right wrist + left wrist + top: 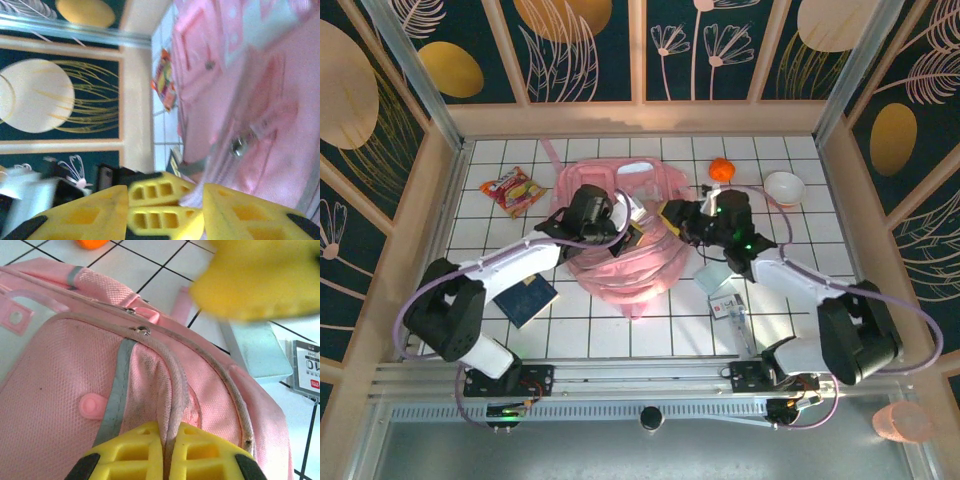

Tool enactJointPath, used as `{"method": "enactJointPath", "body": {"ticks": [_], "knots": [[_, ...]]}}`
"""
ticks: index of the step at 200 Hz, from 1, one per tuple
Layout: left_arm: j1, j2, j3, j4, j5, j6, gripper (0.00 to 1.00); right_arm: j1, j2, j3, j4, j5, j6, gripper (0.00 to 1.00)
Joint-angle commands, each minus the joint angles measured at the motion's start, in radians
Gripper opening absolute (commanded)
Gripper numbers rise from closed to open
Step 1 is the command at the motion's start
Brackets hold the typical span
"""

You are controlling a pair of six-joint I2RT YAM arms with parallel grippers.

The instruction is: Pack the student bag

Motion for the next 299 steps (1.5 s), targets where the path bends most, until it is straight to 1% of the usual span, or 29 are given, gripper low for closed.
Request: {"method": "enactJointPath", "body": {"ticks": [1, 10, 22, 31, 46, 60, 70, 82, 96, 120, 140, 167, 178, 204, 222, 239, 253, 271, 299], "knots": [[0.010, -0.104, -0.073, 0.176, -0.027, -0.076, 0.00, -0.078, -0.085, 0.021, -0.161, 0.030, -0.211, 0.45], [0.009, -0.135, -0.099, 0.213, -0.045, -0.089, 0.00, -0.122, -0.109, 0.019, -0.209, 0.032, -0.295, 0.46], [0.011, -0.173, -0.123, 0.237, -0.073, -0.097, 0.00, -0.173, -0.135, 0.013, -0.249, 0.033, -0.451, 0.48], [0.010, -0.195, -0.128, 0.231, -0.105, -0.098, 0.00, -0.202, -0.148, 0.017, -0.283, 0.034, -0.586, 0.49], [0.012, -0.221, -0.124, 0.208, -0.142, -0.082, 0.00, -0.229, -0.156, 0.019, -0.322, 0.037, -0.882, 0.49], [0.016, -0.235, -0.116, 0.185, -0.123, -0.037, 0.00, -0.232, -0.146, 0.013, -0.355, 0.032, -1.145, 0.50], [0.019, -0.242, -0.106, 0.170, -0.108, -0.014, 0.00, -0.233, -0.129, 0.006, -0.374, 0.030, -1.299, 0.49], [0.022, -0.246, -0.093, 0.168, -0.085, 0.000, 0.00, -0.232, -0.093, 0.000, -0.392, 0.021, -1.438, 0.47], [0.026, -0.245, -0.079, 0.174, -0.054, 0.002, 0.00, -0.233, -0.041, 0.002, -0.413, 0.003, -1.554, 0.46], [0.027, -0.239, -0.052, 0.177, -0.011, 0.010, 0.00, -0.238, 0.032, -0.010, -0.390, 0.025, -1.671, 0.46], [0.027, -0.239, -0.049, 0.189, 0.006, 0.020, 0.00, -0.244, 0.084, -0.038, -0.318, -0.013, -1.753, 0.44], [0.029, -0.245, -0.045, 0.188, 0.002, 0.031, 0.00, -0.246, 0.157, -0.028, -0.208, -0.037, -1.761, 0.44], [0.029, -0.256, -0.051, 0.198, 0.010, 0.032, 0.00, -0.246, 0.199, -0.008, -0.193, -0.046, -1.774, 0.45], [0.030, -0.284, -0.067, 0.214, 0.027, 0.048, 0.00, -0.246, 0.274, 0.049, -0.208, -0.073, -1.824, 0.45], [0.029, -0.301, -0.079, 0.227, 0.058, 0.055, 0.00, -0.255, 0.310, 0.073, -0.203, -0.090, -1.846, 0.45], [0.033, -0.317, -0.093, 0.248, 0.095, 0.061, 0.00, -0.269, 0.341, 0.097, -0.212, -0.162, -1.871, 0.43], [0.036, -0.324, -0.101, 0.261, 0.108, 0.059, 0.00, -0.270, 0.366, 0.120, -0.233, -0.197, -1.899, 0.42], [0.041, -0.323, -0.101, 0.256, 0.105, 0.061, 0.00, -0.270, 0.386, 0.152, -0.269, -0.229, -1.918, 0.40], [0.044, -0.308, -0.105, 0.243, 0.065, 0.074, 0.00, -0.271, 0.377, 0.181, -0.347, -0.306, -1.957, 0.36]]}}
